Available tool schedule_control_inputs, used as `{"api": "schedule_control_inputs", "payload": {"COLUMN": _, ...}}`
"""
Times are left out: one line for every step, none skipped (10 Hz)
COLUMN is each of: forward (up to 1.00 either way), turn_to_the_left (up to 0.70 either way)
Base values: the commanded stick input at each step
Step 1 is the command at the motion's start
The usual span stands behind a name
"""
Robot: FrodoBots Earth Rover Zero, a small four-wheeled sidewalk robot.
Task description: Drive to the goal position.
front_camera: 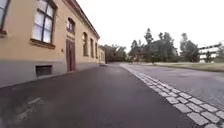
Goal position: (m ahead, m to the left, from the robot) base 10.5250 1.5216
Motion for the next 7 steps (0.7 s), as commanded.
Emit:
{"api": "schedule_control_inputs", "payload": {"forward": 0.70, "turn_to_the_left": 0.00}}
{"api": "schedule_control_inputs", "payload": {"forward": 0.70, "turn_to_the_left": 0.00}}
{"api": "schedule_control_inputs", "payload": {"forward": 0.70, "turn_to_the_left": 0.00}}
{"api": "schedule_control_inputs", "payload": {"forward": 0.70, "turn_to_the_left": 0.00}}
{"api": "schedule_control_inputs", "payload": {"forward": 0.70, "turn_to_the_left": 0.00}}
{"api": "schedule_control_inputs", "payload": {"forward": 0.70, "turn_to_the_left": -0.05}}
{"api": "schedule_control_inputs", "payload": {"forward": 0.70, "turn_to_the_left": -0.12}}
